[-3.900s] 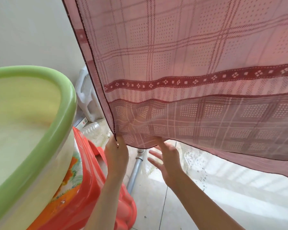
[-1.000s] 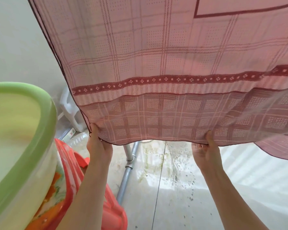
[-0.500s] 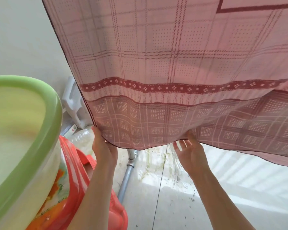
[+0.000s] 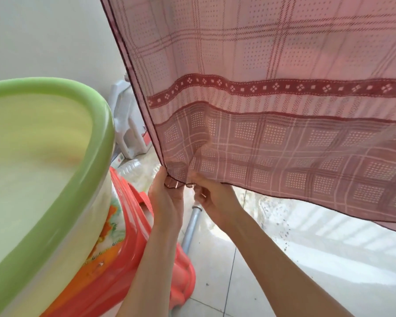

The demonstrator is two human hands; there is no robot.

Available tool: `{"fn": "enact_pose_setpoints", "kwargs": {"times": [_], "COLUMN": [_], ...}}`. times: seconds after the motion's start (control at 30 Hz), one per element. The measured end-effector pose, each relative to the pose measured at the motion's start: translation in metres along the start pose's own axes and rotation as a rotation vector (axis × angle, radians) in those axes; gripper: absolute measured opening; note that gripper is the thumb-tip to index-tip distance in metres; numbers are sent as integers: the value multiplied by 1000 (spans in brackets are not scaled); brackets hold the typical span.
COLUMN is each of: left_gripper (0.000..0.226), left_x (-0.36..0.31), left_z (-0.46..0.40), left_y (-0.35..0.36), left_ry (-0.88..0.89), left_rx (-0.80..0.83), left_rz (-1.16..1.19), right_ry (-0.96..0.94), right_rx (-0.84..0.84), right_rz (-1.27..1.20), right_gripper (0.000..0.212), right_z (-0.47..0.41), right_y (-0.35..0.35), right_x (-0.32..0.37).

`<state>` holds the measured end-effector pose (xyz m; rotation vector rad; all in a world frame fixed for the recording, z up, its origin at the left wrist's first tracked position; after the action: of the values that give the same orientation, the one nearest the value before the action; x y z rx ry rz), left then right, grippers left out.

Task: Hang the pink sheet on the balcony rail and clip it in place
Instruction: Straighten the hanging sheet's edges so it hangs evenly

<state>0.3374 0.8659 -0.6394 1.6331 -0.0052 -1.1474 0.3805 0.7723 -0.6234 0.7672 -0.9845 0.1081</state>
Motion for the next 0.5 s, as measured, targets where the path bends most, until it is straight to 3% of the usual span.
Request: {"fn": "enact_pose_setpoints", "kwargs": {"times": [0.17, 0.23, 0.33, 0.5], "left_gripper": [14, 9, 26, 21], "left_x": [0, -3, -14, -21], "left_z": [24, 25, 22, 27], "left_y": [4, 6, 1, 10], "left_ry": [99, 162, 252, 304], "left_rx": [-36, -101, -192, -119], "left_rz": [-304, -325, -325, -486], "right_ry": [-23, 2, 43, 24], "right_rx": [-53, -64, -61, -18], "right_rz": [67, -4, -157, -211], "right_gripper": [35, 33, 26, 24], "right_z": [0, -1, -3, -2], "right_y": [2, 1, 2, 6], "right_x": [11, 13, 19, 28]}}
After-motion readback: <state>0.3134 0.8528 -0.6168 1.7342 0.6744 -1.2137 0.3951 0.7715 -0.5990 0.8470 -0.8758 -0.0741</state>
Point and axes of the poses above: each hand's wrist, its own z-axis away from the middle knuckle, its own y-axis out of the palm, x = y × z, the point moved 3 cm from there along -z, towards the middle knuckle, and after that the axes turned 4 degrees about z, right-handed, at the moved point
